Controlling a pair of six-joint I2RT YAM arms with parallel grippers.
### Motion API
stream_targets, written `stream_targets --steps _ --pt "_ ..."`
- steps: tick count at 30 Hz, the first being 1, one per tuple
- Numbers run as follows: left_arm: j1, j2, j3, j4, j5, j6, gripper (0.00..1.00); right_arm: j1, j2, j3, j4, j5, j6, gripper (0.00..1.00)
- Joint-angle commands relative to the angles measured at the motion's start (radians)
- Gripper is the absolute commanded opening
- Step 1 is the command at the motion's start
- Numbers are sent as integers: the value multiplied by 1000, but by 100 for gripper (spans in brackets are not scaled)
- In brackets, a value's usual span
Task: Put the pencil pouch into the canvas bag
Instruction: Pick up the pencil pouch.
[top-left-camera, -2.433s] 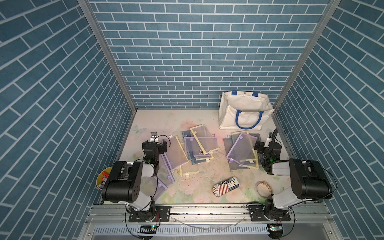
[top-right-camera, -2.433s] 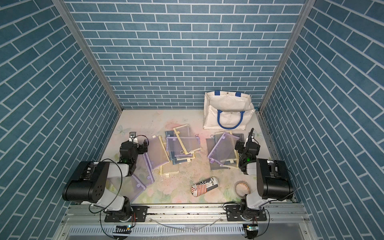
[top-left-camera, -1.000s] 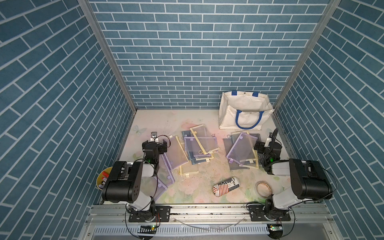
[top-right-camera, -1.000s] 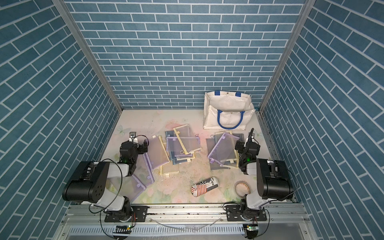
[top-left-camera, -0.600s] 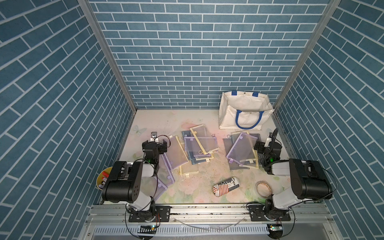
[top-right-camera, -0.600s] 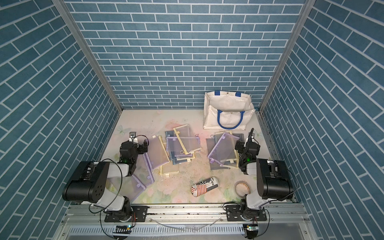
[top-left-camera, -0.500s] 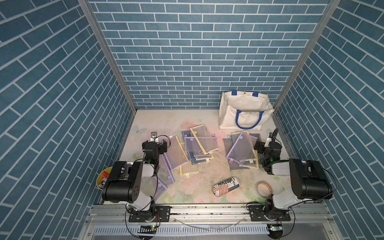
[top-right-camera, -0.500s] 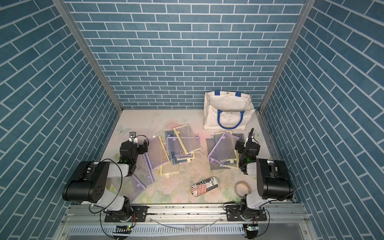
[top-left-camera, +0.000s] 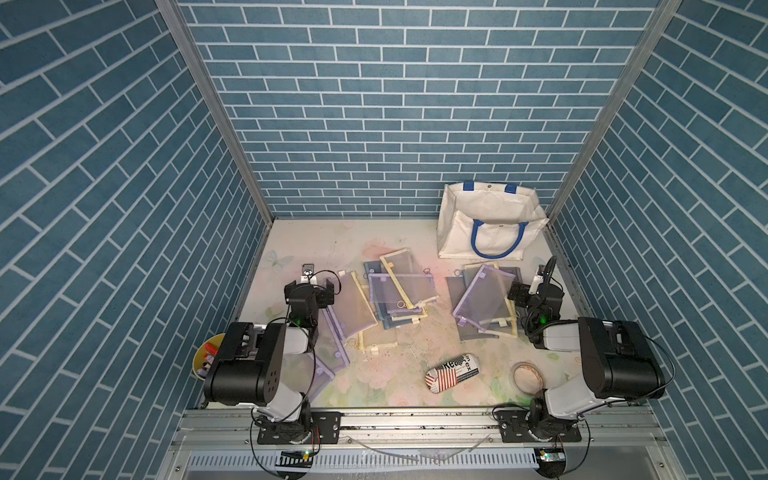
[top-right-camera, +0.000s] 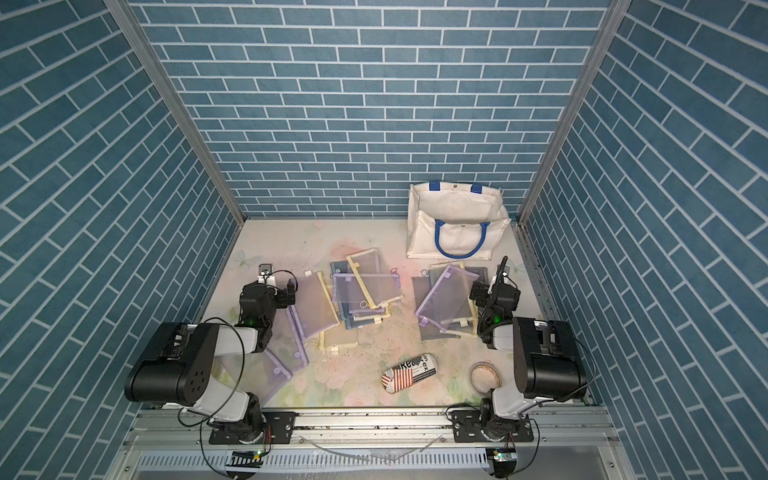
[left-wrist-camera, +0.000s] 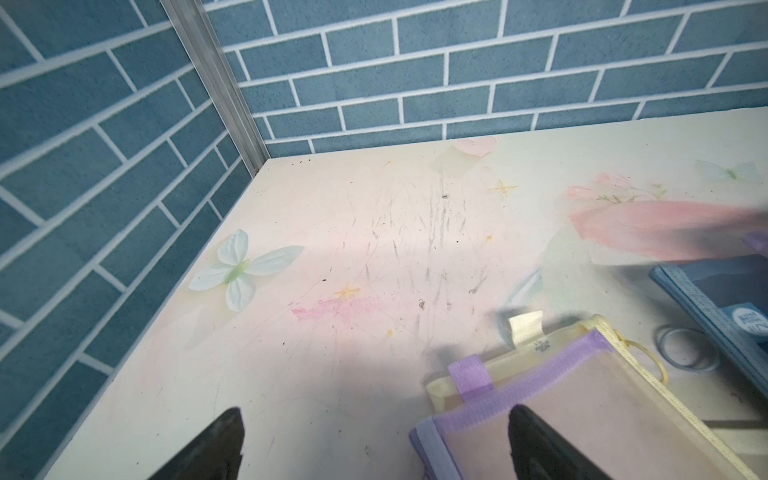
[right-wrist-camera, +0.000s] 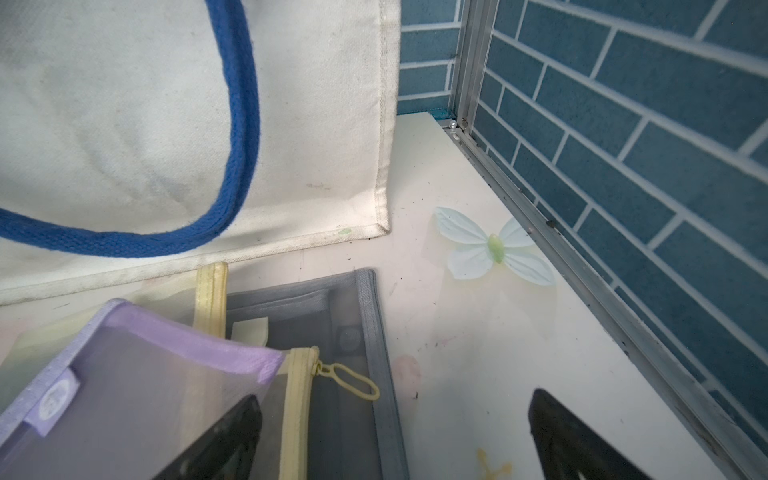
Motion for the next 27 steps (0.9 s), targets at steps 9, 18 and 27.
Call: stream_targets --steps 9,18,27 --pt "-82 -457 216 -823 -123 -209 99 116 -657 249 -982 181 216 99" --pt "-313 -476 496 -1316 204 -527 99 210 -628 486 -1684 -33 627 99" --pt "-644 -48 746 -1149 482 -696 99 188 -351 451 -1466 -341 665 98"
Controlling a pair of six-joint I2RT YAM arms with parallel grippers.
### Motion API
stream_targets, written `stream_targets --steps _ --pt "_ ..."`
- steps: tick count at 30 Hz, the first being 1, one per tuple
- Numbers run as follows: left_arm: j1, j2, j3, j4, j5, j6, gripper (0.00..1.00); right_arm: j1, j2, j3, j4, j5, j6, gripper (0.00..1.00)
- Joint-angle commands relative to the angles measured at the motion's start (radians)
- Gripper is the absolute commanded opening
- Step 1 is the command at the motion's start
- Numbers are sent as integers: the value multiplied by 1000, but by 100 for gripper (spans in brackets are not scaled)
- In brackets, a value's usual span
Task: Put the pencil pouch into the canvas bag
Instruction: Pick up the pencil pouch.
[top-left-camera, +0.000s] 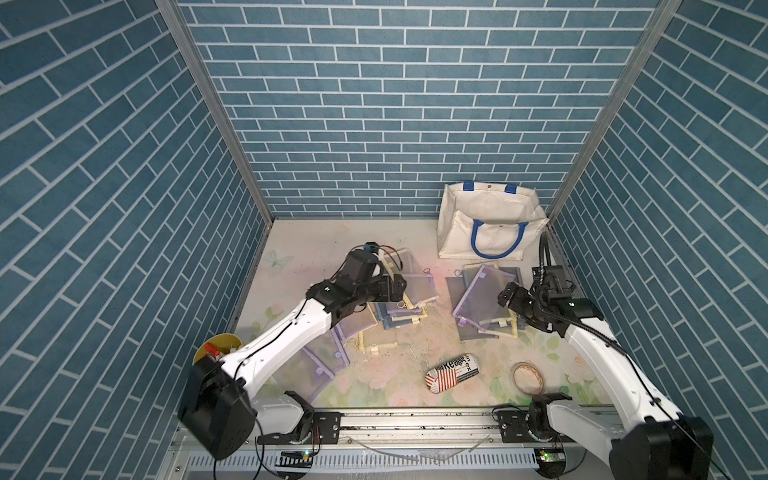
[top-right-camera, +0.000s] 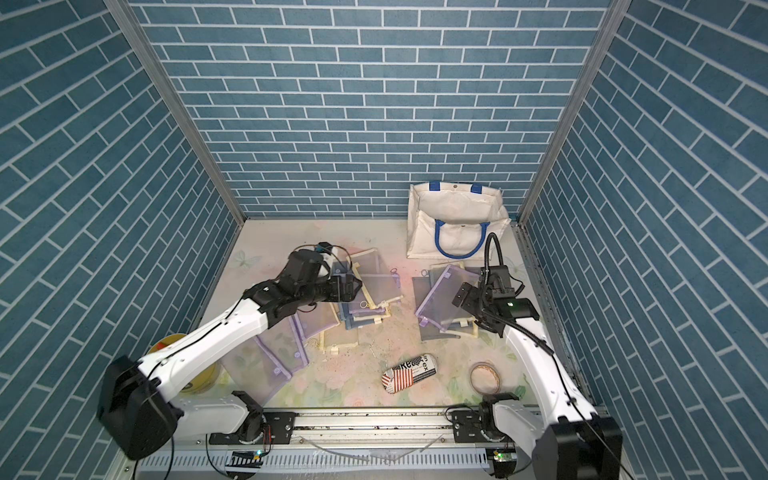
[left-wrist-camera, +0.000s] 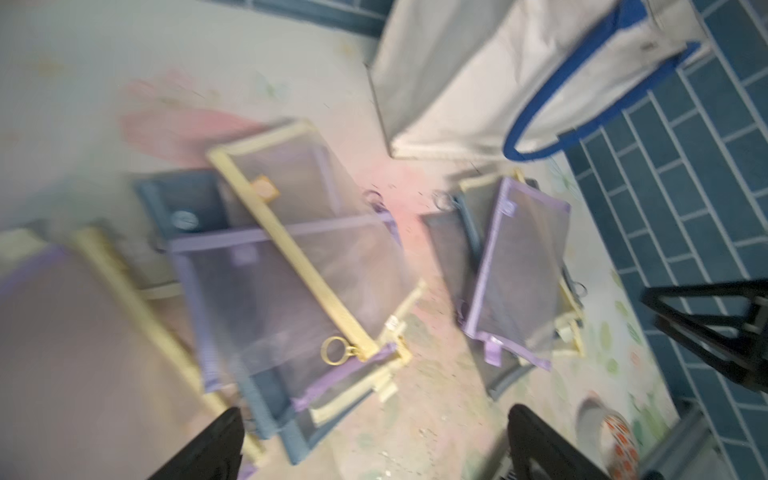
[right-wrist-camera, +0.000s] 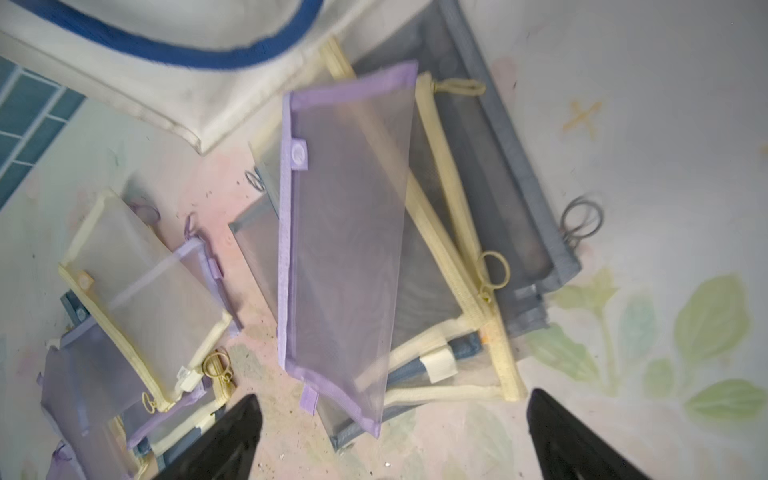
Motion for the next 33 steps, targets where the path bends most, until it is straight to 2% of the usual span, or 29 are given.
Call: stream_targets --steps 1,7,16,25,33 --pt "-46 146 90 53 156 -85 99 -26 86 6 59 -124 55 97" --pt "-49 442 315 99 253 -86 99 -123 177 8 198 -235 47 91" --pt "-46 780 660 98 323 -120 88 -154 303 9 356 -338 38 76" --pt "-56 923 770 133 335 -159 79 -165 397 32 398 -381 33 72" --pt "-108 997 811 151 340 -180 73 -165 430 5 479 -432 37 59"
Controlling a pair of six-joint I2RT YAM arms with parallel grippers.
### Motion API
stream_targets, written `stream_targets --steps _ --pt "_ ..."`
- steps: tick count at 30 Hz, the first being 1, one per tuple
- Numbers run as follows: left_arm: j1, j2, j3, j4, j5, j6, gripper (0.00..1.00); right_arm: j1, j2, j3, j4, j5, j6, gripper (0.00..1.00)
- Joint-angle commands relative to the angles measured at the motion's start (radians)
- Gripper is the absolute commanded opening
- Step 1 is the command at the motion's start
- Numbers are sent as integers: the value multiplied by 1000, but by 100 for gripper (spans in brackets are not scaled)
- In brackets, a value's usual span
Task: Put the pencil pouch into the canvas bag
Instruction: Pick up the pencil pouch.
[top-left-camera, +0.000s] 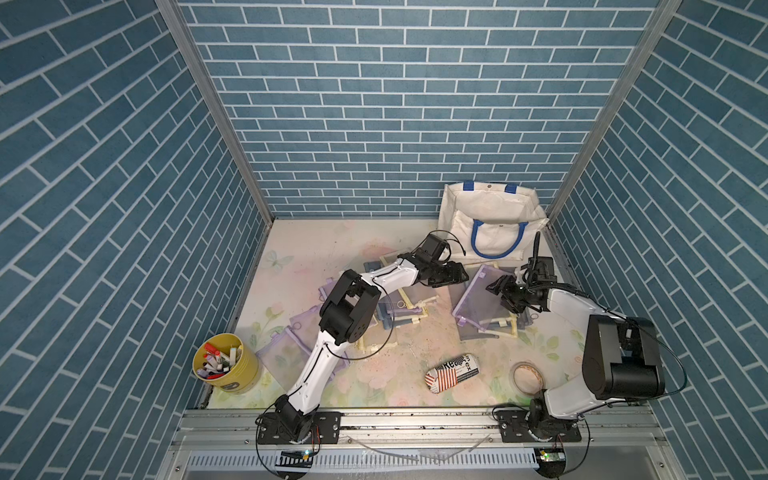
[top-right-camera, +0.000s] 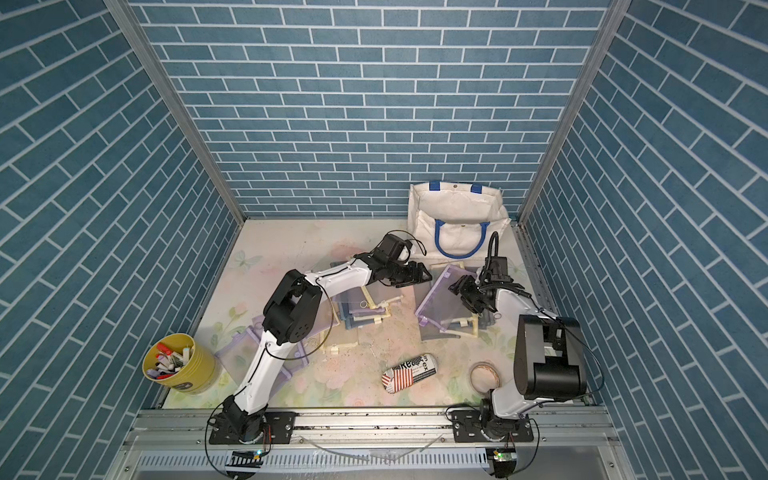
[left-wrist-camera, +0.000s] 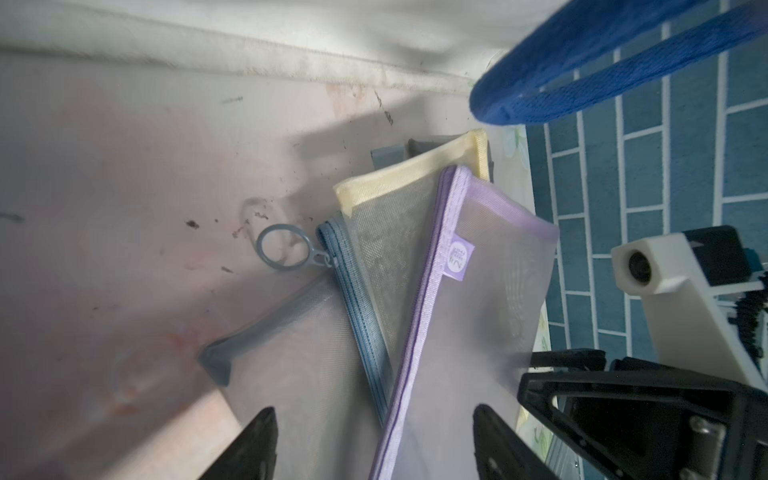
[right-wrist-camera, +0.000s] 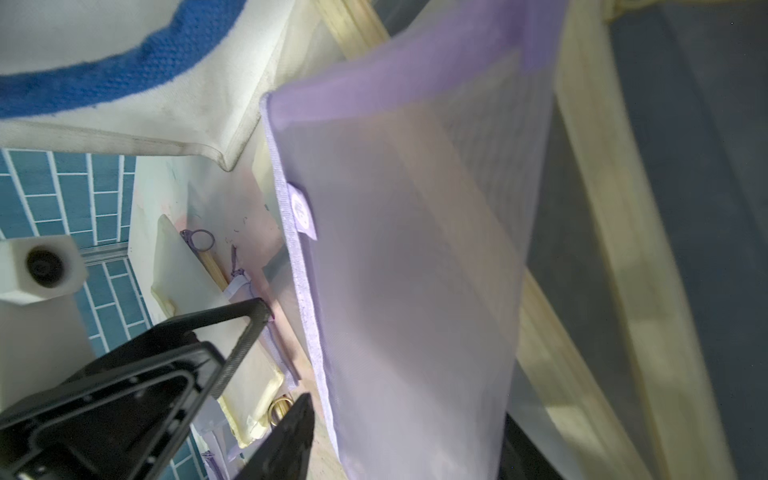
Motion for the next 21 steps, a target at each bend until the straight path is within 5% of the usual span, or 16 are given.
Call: stream_targets --steps 1,16,21 --pt "-34 27 25 28 11 -14 72 -4 16 -1 59 -41 14 57" --pt "-76 6 -36 125 21 -57 37 -3 32 -43 164 -131 33 41" --pt "-78 -44 -100 175 18 -72 35 -2 -9 -48 128 -138 20 12"
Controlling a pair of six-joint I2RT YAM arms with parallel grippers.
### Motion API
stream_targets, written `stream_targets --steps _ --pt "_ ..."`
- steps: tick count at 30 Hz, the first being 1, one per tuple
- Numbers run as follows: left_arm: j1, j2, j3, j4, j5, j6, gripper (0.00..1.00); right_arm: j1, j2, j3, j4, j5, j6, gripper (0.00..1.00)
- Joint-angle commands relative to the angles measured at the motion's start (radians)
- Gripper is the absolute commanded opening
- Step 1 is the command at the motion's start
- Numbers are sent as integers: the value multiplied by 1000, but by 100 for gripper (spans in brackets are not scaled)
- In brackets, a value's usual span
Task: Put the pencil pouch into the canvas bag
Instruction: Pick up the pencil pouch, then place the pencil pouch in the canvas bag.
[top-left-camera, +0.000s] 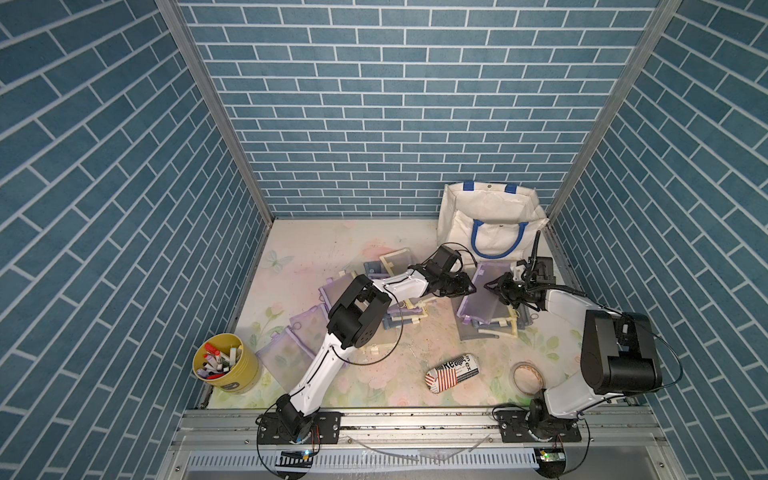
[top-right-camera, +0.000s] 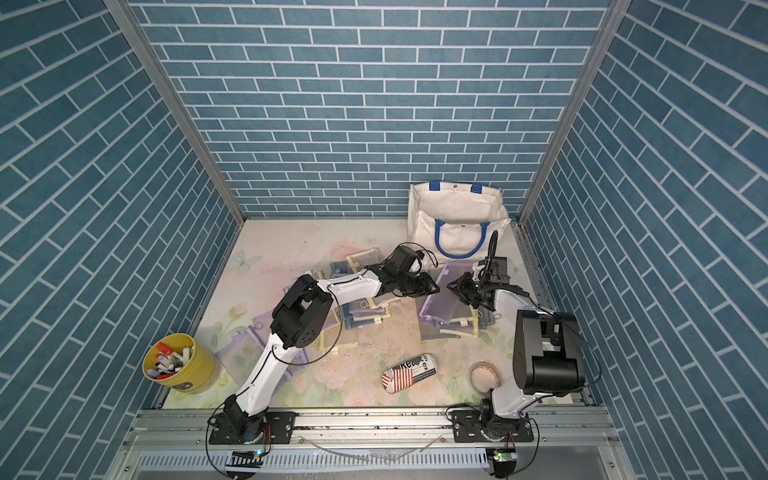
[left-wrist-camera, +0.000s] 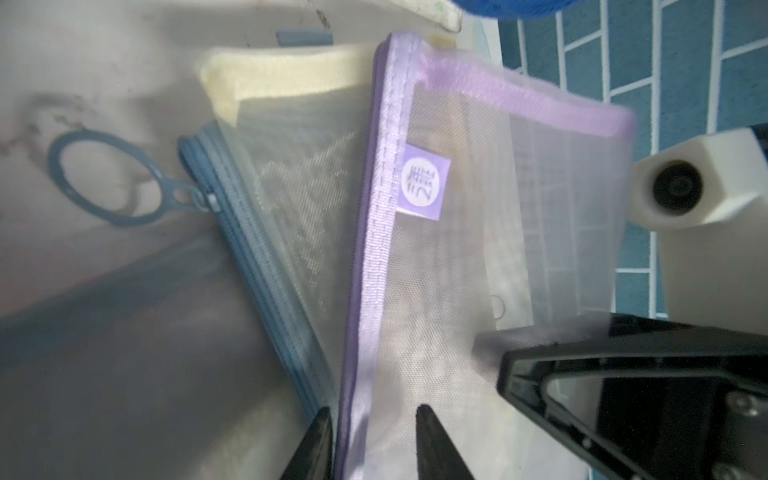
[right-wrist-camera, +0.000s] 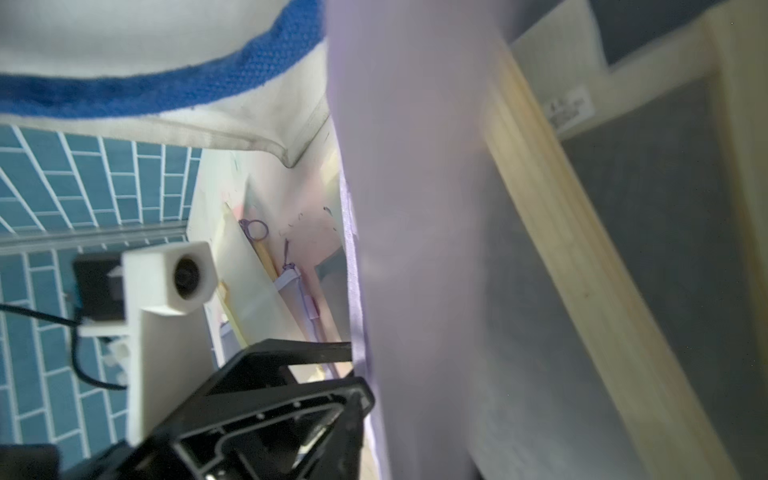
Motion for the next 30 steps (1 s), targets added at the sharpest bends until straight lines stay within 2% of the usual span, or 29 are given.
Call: stream_targets --steps 1,2,4,9,11,15,18,23,30 --pt "-9 -77 -45 41 -1 -2 35 -1 -46 -24 -25 -23 1 6" --pt "-9 -96 -58 39 -6 3 36 -1 -66 -27 -45 -20 1 0" --pt "-8 -143 -90 19 -19 29 45 0 -116 -35 -80 -18 0 0" --pt "6 -330 -278 6 -77 81 87 13 -353 -39 -212 34 12 0" --pt "11 -419 -357 -2 -101 109 99 19 -438 -17 -285 66 29 0" --pt "11 -568 -459 -78 -160 196 99 31 -562 45 -365 125 102 0" --pt "13 -667 -508 -125 -202 246 99 38 -554 164 -414 168 134 0" --pt "17 -823 -598 -125 -267 285 99 44 -398 503 -531 227 137 0" --pt "21 -981 -678 -162 -365 317 99 44 -155 857 -497 308 227 0"
